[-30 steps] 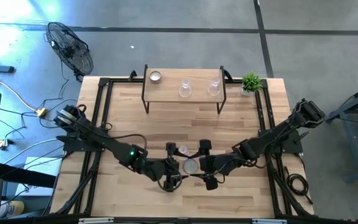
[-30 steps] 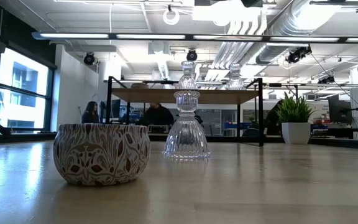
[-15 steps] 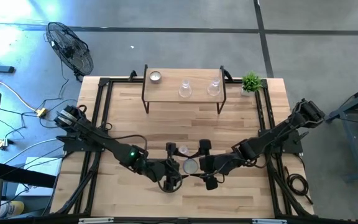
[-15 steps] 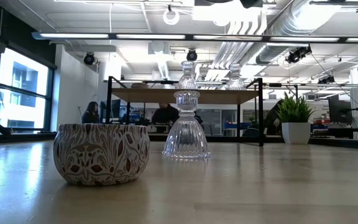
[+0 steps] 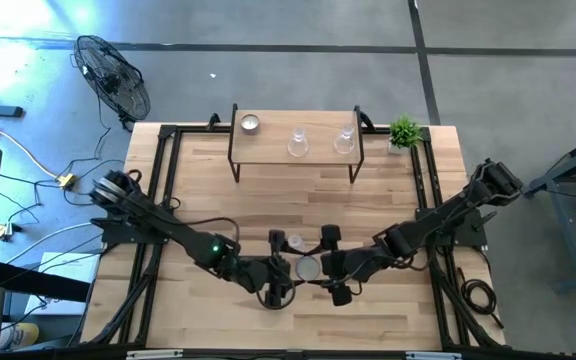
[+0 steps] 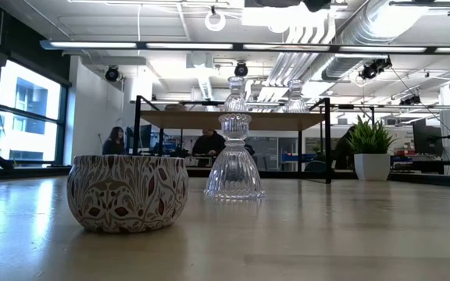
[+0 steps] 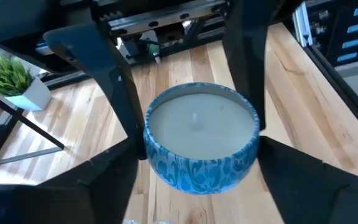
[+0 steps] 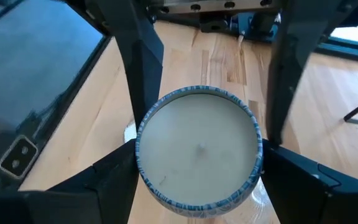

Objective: Pick & Place candle stick holders
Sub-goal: Put the blue patterned scented candle on the shelf

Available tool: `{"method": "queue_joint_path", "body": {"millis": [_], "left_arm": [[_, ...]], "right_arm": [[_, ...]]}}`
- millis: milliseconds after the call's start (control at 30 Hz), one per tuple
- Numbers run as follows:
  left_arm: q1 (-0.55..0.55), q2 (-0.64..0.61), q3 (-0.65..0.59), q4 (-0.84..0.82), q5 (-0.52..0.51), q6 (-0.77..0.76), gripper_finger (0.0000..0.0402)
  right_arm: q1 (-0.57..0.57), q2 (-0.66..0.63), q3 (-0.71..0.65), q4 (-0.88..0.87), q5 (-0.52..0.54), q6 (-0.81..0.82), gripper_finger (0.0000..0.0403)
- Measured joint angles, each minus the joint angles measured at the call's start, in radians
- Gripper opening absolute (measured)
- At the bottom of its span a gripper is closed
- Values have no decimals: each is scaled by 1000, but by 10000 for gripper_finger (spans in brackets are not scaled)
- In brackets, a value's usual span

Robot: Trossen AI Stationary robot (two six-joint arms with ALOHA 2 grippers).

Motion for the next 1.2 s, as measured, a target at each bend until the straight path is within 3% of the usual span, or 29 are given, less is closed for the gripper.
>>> {"method": "queue_joint_path", "body": {"millis": [200,400,1200], "left_arm": [[-1,0,0,-4,6,2,240],[-1,0,0,-7,14,3,201],[0,0,0,0,62,-6,195]], "right_arm": [[1,0,-1,-16,-6,-3,282],[1,0,-1,-37,-9,4,282],[1,0,-1,-30,-16,-4,282]]}}
